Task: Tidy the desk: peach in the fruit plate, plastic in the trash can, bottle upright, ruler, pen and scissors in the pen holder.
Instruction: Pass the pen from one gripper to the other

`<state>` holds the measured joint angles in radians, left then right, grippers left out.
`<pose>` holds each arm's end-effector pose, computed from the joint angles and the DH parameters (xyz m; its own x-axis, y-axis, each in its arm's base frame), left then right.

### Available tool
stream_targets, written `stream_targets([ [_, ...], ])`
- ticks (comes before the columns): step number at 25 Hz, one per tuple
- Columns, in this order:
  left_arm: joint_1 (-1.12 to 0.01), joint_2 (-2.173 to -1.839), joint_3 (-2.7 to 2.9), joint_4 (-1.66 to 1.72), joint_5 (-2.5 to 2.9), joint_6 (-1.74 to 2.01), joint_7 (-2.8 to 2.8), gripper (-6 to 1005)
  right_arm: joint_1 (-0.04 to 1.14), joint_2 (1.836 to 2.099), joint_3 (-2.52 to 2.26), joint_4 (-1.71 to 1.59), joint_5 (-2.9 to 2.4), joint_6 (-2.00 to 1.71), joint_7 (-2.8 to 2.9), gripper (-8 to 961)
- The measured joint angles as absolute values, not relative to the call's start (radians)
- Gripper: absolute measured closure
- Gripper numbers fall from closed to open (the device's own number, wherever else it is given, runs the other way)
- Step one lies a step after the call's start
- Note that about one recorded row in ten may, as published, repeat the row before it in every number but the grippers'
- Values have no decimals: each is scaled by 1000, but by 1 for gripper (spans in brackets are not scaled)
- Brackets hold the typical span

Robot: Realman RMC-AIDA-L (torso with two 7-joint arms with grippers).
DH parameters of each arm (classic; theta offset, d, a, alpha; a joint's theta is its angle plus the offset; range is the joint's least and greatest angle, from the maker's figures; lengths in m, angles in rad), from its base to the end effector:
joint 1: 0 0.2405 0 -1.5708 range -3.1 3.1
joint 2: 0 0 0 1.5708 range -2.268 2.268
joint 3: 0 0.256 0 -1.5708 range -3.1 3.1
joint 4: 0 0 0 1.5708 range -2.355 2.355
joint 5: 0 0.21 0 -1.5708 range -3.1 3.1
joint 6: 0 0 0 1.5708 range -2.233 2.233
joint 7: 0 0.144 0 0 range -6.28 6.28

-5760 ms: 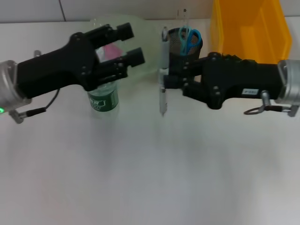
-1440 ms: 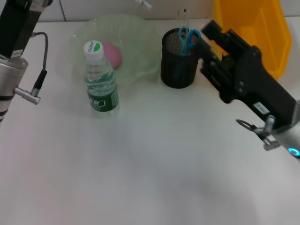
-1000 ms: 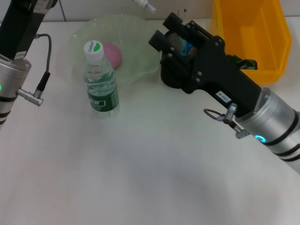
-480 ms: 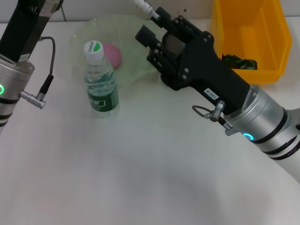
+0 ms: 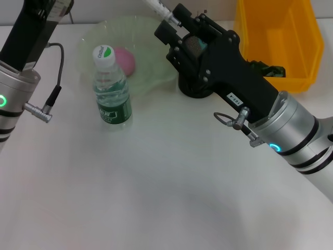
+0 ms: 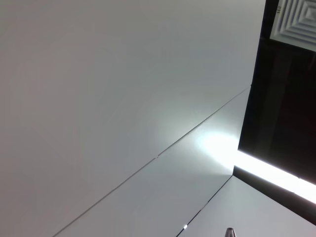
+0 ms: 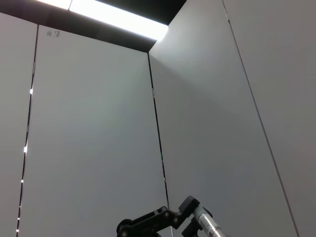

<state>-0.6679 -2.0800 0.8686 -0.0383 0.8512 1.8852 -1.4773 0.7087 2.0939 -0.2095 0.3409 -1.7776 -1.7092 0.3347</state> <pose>-0.2010 0.3248 0.0121 -0.2623 0.3616 0.8947 0.4847 -0.7523 0.4462 0.1584 0.2907 -0.0744 0.3093 0.1669 -0.9362 -0.4100 -0.8649 -0.2896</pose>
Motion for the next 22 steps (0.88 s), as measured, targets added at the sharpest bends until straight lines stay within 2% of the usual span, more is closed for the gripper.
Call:
stream_targets([
  [12,-671,-2080,884,-38,851,1885,-1468,873,728,2094,-205,340,-1777,-1698,334,559],
  [18,-671,-2080,886,-38,851,1883,-1468,873,733,2094,-194,340,-1778,-1690,334,611],
  [22,-670,-2080,896,-39,851,1880,-1467,873,735,2094,-193,342,-1778,-1684,334,717],
])
